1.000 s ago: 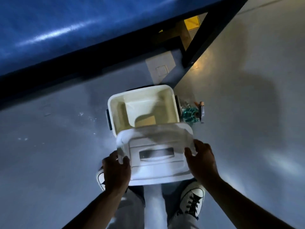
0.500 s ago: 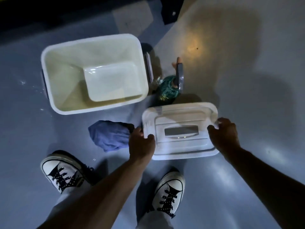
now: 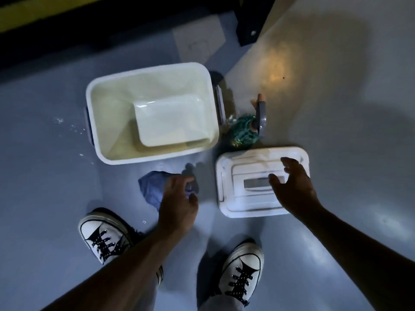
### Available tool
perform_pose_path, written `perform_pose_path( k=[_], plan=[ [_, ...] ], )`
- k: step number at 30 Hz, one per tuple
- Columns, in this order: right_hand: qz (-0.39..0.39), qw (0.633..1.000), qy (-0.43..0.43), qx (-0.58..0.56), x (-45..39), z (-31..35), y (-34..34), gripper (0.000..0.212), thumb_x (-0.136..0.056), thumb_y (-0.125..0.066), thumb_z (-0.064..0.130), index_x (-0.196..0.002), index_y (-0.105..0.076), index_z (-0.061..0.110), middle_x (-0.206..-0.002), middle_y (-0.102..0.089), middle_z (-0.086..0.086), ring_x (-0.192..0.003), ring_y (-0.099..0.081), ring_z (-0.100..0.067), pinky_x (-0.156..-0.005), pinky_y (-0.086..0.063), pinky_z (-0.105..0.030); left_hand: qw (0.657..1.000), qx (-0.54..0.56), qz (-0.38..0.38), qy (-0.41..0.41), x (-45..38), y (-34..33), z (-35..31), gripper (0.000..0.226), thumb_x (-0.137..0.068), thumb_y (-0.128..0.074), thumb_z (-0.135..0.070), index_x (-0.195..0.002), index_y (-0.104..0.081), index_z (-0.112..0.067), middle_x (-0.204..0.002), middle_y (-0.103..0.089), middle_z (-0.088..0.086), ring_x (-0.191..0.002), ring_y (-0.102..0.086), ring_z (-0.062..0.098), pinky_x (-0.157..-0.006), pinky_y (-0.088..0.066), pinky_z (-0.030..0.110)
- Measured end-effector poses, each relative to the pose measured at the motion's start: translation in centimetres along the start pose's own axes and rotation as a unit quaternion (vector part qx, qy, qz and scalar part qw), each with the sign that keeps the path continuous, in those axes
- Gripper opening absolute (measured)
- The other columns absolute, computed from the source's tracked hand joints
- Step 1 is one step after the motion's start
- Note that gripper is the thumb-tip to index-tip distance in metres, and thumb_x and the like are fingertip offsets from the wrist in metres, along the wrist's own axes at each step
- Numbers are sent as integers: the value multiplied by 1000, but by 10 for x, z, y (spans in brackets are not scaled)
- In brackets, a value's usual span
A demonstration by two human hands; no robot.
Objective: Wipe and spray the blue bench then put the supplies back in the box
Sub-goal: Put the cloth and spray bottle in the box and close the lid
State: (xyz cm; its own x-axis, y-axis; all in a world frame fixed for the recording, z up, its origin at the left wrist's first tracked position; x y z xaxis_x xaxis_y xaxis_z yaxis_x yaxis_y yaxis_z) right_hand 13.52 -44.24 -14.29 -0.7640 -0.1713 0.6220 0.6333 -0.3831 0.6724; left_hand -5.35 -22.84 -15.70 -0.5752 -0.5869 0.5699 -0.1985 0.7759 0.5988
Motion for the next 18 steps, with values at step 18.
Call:
perform_pose_path(
  k=[18],
  plan=[
    [-77,988,104,-89,-32,83,-6,73,-72,-89,41,-133,-52,32,-124,-67,0,-112,-65,-22,-90,-53,-34,971,-213,41,-105,-28,66,35,47,-78,-72,-30,-123,-59,-26,-119,-56,0,-107,-56,27,-72,-53,39]
  ],
)
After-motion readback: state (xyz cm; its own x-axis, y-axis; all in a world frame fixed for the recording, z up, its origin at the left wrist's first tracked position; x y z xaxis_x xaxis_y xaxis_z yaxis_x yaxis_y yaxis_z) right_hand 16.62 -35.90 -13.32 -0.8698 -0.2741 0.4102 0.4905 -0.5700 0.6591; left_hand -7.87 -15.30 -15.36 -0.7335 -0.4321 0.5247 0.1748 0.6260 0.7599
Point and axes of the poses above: each hand's wrist, its own x-axis away from the middle knuckle, its own y-axis out of the back of the hand, z = x × y, the point moved 2 cm from there along -x, towards the middle knuckle
